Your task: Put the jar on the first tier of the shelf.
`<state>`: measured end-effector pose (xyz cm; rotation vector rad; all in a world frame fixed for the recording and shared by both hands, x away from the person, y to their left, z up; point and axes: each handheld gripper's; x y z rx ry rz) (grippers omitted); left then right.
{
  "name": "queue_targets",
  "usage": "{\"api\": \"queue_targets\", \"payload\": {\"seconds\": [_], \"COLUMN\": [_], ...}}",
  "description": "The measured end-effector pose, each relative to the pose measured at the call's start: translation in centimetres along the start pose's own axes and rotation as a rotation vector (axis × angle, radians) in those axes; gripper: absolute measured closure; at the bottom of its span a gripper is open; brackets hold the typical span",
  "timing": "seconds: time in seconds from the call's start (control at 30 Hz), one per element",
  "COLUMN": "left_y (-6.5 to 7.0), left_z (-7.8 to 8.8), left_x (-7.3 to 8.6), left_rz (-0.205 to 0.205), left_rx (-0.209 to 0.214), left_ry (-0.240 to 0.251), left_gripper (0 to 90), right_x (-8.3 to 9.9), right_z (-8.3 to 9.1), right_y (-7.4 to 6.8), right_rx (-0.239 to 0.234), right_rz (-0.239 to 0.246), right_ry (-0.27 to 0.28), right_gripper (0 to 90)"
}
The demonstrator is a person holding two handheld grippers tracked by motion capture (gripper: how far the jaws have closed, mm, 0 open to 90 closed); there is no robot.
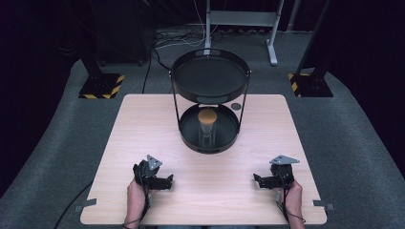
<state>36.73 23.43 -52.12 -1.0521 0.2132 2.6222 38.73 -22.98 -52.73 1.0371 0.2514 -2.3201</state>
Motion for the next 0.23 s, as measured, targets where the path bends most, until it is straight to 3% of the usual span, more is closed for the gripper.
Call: {"api": "queue_targets", "payload": {"seconds": [0.23], "left_y": [-0.64], "left_z": [0.30], "left_x": [1.19], "left_rz": [0.034], "left_rx": [0.007], "left_ry": [0.014], "left_gripper": [0.2], "right_x": [-0.01], "right_z": [-0.04], "right_y": [-0.02], "right_rx": [0.004], "right_rz": [0.004], "right_ry": [-0.004], "right_gripper": [1.4]}}
Point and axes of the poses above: each handheld gripper's, and its own axes: z roughly backward along the jaws, x roughly out of its underside, y roughly to its right, and after that the axes turned 8 degrees about z, right-handed
